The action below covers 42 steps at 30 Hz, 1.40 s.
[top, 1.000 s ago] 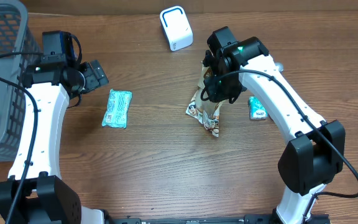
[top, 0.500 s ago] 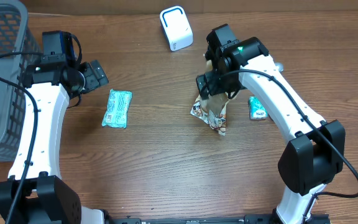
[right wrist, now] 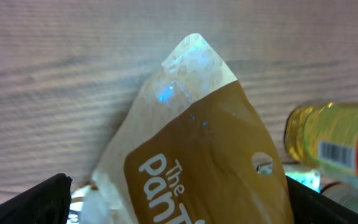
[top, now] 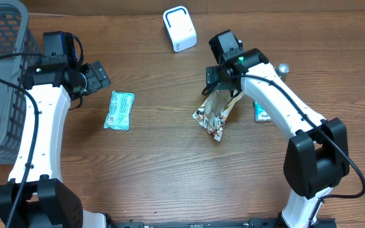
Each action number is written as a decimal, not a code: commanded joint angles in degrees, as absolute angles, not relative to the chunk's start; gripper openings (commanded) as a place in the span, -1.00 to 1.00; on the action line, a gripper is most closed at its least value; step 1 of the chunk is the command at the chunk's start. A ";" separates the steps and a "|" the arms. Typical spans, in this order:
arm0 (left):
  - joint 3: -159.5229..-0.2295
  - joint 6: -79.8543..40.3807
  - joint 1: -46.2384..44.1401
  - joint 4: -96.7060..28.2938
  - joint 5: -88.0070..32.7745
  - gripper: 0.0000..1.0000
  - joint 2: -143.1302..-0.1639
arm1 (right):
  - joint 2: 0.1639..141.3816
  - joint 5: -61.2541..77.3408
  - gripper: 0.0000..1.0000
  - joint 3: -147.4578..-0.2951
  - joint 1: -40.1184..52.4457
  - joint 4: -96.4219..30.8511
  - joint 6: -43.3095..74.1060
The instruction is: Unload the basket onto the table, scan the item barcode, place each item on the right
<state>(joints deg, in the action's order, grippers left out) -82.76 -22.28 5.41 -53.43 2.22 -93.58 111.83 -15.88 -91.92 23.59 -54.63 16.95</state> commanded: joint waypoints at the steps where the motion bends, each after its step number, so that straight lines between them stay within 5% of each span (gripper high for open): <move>1: -82.48 -21.82 5.93 -53.47 2.76 0.99 -94.13 | 111.57 -13.87 1.00 -89.58 23.18 -54.54 17.74; 15: -82.48 -21.82 5.93 -53.47 2.76 0.99 -94.13 | 102.56 -18.96 1.00 -96.33 26.22 -57.10 12.14; 33: -82.48 -21.82 5.93 -53.47 2.76 0.99 -94.13 | 93.36 -3.97 1.00 -96.40 26.57 -61.36 12.14; 36: -82.48 -21.82 5.93 -53.47 2.76 0.99 -94.13 | 93.56 4.38 0.45 -95.42 26.59 -59.35 12.16; 39: -82.48 -21.82 5.93 -53.47 2.76 0.99 -94.13 | 93.62 9.32 -0.58 -92.95 26.59 -56.66 13.56; 42: -82.48 -21.82 5.93 -53.47 2.76 0.99 -94.13 | 94.11 9.28 -0.83 -89.38 26.63 -54.59 18.39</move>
<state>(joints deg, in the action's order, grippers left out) -82.76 -22.28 5.41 -53.43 2.22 -93.58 94.54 4.97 -92.68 26.39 -55.55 14.11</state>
